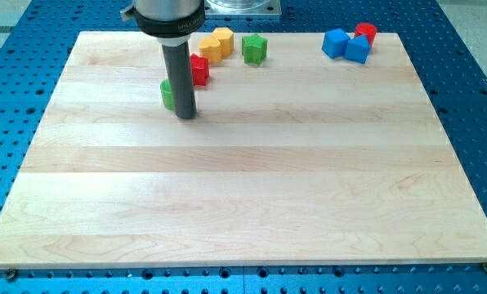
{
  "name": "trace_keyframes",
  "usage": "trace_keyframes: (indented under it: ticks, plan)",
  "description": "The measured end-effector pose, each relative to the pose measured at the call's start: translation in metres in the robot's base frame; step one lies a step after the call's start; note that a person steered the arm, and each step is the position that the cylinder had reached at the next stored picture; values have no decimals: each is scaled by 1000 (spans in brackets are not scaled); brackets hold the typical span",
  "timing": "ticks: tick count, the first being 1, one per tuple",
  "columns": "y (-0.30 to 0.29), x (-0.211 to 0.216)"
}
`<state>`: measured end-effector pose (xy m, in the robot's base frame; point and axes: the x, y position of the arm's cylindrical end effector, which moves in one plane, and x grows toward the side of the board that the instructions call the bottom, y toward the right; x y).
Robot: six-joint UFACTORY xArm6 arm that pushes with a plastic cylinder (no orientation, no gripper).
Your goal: Place the green star above the green circle
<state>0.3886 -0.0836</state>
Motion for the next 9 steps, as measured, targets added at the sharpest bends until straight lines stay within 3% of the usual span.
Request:
trace_keyframes:
  ticks: [1, 2, 3, 4, 5, 6, 7, 9]
  plan:
    - [33, -19]
    - [-15, -39]
    - [-103, -15]
    - [-114, -2]
    - [-8, 10]
    - [123, -16]
    - [181, -81]
    - [196, -169]
